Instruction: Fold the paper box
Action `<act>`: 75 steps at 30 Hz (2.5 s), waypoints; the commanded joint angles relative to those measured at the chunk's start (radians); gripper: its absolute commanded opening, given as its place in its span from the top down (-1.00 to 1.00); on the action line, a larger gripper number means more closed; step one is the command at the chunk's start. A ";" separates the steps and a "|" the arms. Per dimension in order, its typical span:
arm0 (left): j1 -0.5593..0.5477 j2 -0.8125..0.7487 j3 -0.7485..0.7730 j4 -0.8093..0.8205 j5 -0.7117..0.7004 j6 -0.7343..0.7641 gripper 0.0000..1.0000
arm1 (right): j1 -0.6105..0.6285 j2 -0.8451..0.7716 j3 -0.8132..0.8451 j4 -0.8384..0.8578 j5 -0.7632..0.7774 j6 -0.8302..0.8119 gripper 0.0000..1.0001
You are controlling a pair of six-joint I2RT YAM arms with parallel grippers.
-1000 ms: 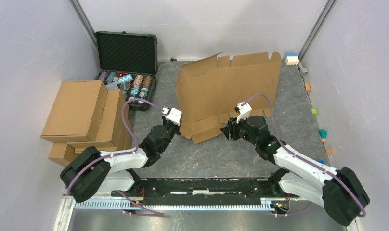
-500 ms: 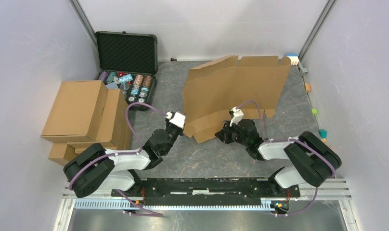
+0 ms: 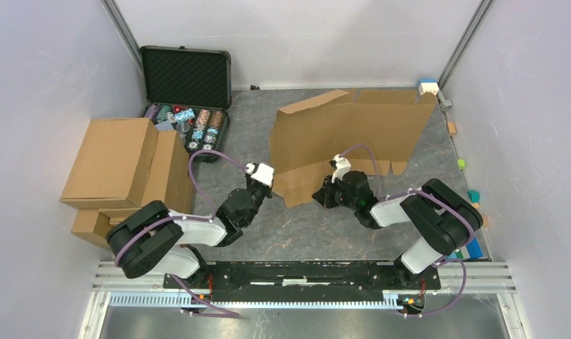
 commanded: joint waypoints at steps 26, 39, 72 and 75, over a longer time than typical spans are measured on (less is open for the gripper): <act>-0.134 0.451 0.164 0.331 -0.277 -0.278 0.93 | 0.007 0.084 0.103 -0.209 -0.016 -0.074 0.84; -0.140 0.403 0.205 0.168 -0.258 -0.246 0.96 | -0.069 0.266 0.006 0.634 -0.208 0.439 1.00; -0.153 0.121 0.259 -0.298 -0.207 -0.347 0.07 | -0.088 0.333 0.116 0.188 0.081 0.370 1.00; -0.149 0.027 0.283 -0.453 -0.190 -0.371 -0.21 | -0.091 0.339 0.115 0.194 0.069 0.366 1.00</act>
